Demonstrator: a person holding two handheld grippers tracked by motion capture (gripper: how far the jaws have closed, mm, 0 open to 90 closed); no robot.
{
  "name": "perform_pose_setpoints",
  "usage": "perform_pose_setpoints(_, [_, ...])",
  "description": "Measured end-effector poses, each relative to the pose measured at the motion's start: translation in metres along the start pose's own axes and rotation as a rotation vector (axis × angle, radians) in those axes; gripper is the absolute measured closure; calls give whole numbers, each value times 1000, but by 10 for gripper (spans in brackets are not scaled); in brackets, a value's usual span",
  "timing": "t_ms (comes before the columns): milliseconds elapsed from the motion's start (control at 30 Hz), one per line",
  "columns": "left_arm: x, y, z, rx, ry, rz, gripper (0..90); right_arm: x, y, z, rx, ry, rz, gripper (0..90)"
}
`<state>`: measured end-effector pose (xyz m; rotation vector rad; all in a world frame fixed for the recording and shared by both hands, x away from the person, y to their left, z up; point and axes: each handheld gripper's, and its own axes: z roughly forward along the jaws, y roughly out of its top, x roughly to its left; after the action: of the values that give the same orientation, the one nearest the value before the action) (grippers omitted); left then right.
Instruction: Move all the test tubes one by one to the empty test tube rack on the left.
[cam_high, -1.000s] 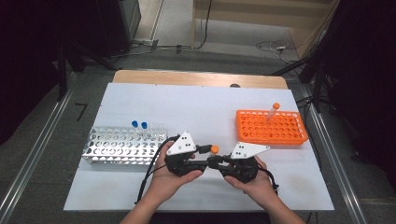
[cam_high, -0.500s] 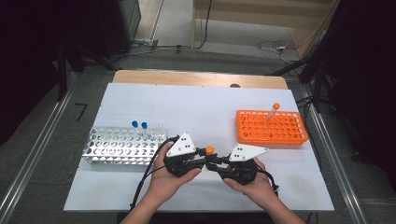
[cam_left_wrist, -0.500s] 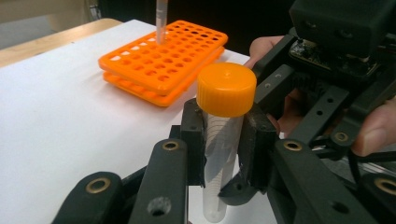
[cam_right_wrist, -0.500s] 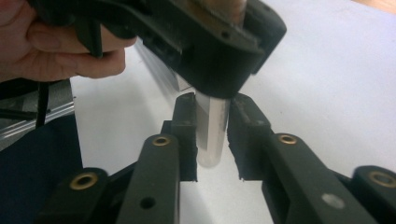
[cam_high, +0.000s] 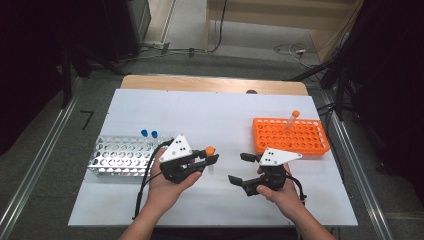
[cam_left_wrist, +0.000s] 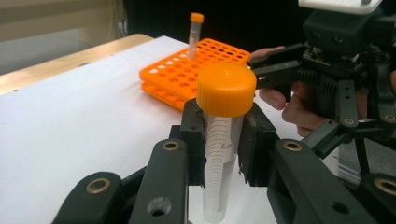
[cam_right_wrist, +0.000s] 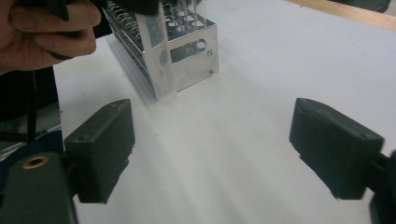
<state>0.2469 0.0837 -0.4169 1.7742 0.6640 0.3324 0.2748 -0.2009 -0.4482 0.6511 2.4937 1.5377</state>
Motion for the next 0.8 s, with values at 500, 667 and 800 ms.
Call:
perform_pose_setpoints(500, [27,5,-42,-68,95,-34,749,-18,-4,-13,-17,-79,10,0])
perform_pose_setpoints(667, [34,6,-55,-86,126,-39,749,-21,-5,-15,-23,-86,17,0])
perform_pose_setpoints(800, [40,5,-65,-94,156,-45,749,-25,-8,-17,-25,-92,17,0])
